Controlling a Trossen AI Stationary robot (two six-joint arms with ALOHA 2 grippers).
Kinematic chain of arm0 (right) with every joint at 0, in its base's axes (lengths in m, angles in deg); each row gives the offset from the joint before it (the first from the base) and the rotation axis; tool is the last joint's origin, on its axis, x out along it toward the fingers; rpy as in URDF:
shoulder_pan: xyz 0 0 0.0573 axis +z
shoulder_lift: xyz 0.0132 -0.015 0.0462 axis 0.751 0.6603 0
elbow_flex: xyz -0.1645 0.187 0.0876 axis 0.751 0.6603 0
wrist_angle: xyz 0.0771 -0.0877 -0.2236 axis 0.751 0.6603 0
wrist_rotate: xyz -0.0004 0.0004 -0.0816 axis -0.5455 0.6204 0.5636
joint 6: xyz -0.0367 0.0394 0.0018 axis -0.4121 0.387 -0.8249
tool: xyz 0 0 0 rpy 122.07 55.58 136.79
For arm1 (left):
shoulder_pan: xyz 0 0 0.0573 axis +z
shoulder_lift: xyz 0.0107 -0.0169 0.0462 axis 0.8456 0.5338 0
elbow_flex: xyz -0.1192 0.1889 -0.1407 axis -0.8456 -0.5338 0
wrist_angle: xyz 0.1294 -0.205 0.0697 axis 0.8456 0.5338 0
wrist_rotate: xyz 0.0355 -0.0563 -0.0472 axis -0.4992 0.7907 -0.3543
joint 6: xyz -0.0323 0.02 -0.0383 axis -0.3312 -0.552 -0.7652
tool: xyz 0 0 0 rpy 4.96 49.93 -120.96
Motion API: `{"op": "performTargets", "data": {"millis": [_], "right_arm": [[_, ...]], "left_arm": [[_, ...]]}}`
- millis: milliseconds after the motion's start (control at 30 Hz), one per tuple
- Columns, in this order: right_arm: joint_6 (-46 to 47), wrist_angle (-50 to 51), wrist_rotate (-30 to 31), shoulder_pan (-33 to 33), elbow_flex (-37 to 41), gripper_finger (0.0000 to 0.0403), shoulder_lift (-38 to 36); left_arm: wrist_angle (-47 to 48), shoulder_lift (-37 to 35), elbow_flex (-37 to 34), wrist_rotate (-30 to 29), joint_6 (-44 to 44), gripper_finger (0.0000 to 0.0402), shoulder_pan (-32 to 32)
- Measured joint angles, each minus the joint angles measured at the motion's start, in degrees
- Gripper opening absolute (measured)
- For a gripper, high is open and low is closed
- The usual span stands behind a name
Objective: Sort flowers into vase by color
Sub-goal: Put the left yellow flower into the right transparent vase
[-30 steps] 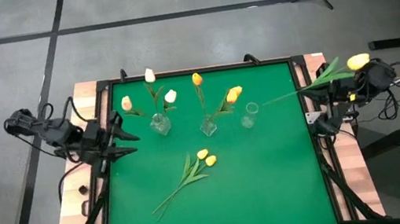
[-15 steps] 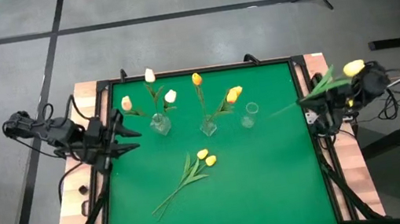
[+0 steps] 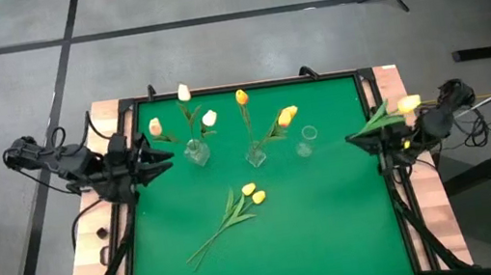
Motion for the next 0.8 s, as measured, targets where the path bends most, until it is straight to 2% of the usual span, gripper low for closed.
{"op": "performTargets", "data": {"millis": [333, 433, 500, 600, 800], "right_arm": [[-1.86, 26.22, 0.28, -12.12, -20.78, 0.0000, -1.75], [-0.44, 31.20, 3.66, -13.86, -24.49, 0.0000, -2.97], [0.63, 34.45, 5.96, -13.92, -25.40, 0.0000, -3.48], [4.43, 36.20, 5.27, -13.90, -25.16, 0.0000, -4.23], [8.50, 34.25, 4.49, -13.90, -16.91, 0.0000, -3.38]], "left_arm": [[1.25, -0.11, 0.00, 1.65, 0.23, 0.0139, 0.00], [1.25, -0.13, 0.00, 1.65, 0.65, 0.0139, 0.04], [1.40, -0.13, 0.00, 1.74, 0.87, 0.0139, 0.61], [2.80, -0.13, -0.02, 2.50, 0.87, 0.0139, 2.11], [3.90, -0.02, -0.02, 3.26, 1.04, 0.0139, 5.27]]}}
